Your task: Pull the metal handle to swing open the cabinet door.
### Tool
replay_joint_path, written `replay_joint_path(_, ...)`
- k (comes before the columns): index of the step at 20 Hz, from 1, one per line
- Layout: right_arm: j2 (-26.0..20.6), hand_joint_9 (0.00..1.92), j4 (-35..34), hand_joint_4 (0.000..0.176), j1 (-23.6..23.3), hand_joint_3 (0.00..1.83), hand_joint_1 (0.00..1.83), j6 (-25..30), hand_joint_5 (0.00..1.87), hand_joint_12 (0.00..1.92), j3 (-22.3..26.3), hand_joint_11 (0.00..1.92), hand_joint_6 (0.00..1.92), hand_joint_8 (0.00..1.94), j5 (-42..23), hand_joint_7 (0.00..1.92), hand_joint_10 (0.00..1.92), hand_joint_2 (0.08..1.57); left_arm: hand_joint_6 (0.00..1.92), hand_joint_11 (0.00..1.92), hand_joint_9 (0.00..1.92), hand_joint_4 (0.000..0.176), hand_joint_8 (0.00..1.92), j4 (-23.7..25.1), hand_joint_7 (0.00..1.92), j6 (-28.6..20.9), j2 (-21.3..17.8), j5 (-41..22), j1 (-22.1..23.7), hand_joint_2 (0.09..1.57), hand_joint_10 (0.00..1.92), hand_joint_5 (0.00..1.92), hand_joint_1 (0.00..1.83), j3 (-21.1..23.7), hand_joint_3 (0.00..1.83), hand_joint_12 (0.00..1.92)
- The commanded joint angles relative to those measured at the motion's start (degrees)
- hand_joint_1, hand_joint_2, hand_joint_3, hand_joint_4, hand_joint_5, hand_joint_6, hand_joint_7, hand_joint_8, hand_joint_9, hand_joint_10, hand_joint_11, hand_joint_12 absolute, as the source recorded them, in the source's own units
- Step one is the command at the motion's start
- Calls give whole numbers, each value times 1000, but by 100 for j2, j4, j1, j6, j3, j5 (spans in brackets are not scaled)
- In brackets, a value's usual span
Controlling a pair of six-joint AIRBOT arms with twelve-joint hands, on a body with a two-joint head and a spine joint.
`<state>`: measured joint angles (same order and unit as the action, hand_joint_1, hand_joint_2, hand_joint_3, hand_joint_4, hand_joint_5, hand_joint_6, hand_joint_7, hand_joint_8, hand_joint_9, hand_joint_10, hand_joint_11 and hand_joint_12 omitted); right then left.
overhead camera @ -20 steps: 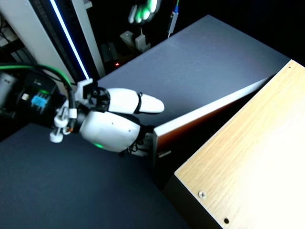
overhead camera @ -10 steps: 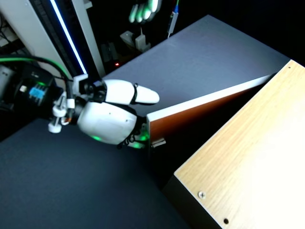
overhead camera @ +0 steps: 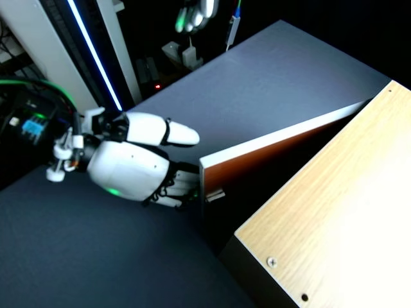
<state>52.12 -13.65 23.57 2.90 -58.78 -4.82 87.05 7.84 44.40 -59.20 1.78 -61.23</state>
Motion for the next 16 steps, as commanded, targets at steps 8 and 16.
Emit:
replay_joint_path(8, -284, 260, 496, 0, -21, 65, 0, 38, 269, 706, 114, 0, 0, 0, -580, 289, 0, 1571, 4, 4, 381, 0, 2, -532, 437, 44, -46, -125, 37, 1571, 0, 426, 0, 22, 56, 835)
replay_joint_path(16, -629, 252, 1118, 0, 43, 67, 0, -354, 260, 691, 270, 0, 1, 1, -576, 280, 0, 1571, 0, 1, 376, 0, 0, -532, 422, 44, -46, -125, 37, 1571, 0, 406, 0, 22, 60, 842)
